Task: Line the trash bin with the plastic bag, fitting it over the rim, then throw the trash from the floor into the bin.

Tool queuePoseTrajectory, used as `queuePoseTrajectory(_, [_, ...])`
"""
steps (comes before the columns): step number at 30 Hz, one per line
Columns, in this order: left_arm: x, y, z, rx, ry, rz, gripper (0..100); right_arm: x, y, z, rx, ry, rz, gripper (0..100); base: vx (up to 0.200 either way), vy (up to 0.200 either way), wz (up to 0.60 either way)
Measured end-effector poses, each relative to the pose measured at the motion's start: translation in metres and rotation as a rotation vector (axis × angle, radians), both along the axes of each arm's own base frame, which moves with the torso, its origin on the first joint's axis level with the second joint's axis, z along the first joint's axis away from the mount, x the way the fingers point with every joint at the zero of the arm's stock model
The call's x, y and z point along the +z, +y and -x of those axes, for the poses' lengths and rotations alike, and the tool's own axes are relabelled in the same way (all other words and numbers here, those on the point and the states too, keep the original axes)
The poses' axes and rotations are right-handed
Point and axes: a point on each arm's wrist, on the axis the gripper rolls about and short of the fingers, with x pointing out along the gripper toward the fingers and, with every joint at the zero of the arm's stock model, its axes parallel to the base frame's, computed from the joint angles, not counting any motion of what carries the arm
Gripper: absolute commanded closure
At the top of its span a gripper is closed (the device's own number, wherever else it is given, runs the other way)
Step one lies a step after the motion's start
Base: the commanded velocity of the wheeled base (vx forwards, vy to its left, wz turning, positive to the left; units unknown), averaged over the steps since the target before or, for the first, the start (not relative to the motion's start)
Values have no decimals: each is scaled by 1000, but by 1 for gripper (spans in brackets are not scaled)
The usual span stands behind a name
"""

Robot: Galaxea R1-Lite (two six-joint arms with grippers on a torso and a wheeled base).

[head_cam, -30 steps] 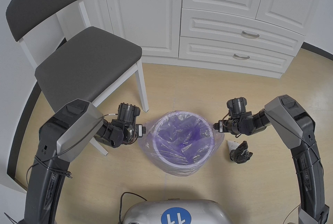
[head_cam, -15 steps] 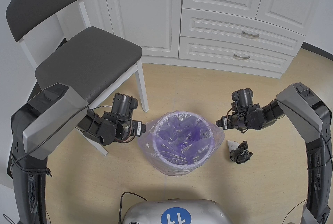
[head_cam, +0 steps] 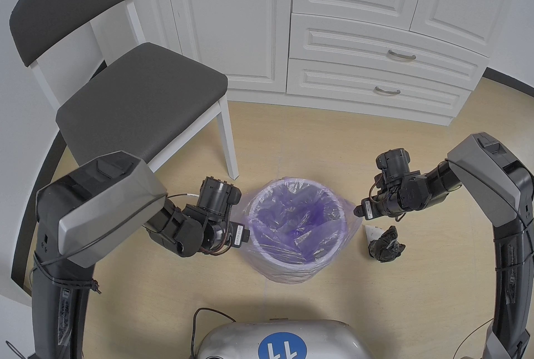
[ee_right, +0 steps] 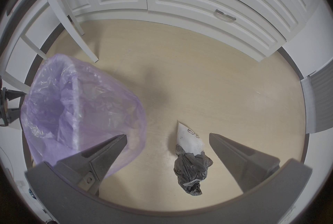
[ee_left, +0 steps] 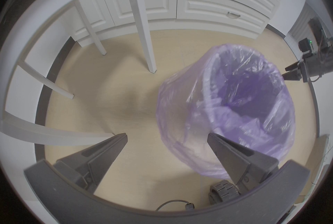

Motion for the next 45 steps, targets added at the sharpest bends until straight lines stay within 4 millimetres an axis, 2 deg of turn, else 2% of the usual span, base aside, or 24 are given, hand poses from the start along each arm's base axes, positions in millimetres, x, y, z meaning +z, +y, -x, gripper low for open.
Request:
queuePoseTrajectory(7, [-25,2,-9,5,19,0,0,-13,-1,-5,-4,17,4,0,0,0,0])
queuePoseTrajectory(16, [-35,2,-22,31,2,15,0,-34,4,-9,5,48,8,0,0,0,0])
queuePoseTrajectory(22, [-41,9,-41,81,-17,24,0,-48,11,-11,13,75,-1,0,0,0,0])
queuePoseTrajectory(26, [-44,15,-50,105,-27,28,0,-55,23,-10,8,86,-25,0,0,0,0])
queuePoseTrajectory(33, [-43,22,-57,140,-38,50,0,-56,48,-21,-45,35,-118,0,0,0,0])
queuePoseTrajectory(45, [-33,21,-69,208,-88,116,0,-49,65,-52,-165,-93,-272,0,0,0,0])
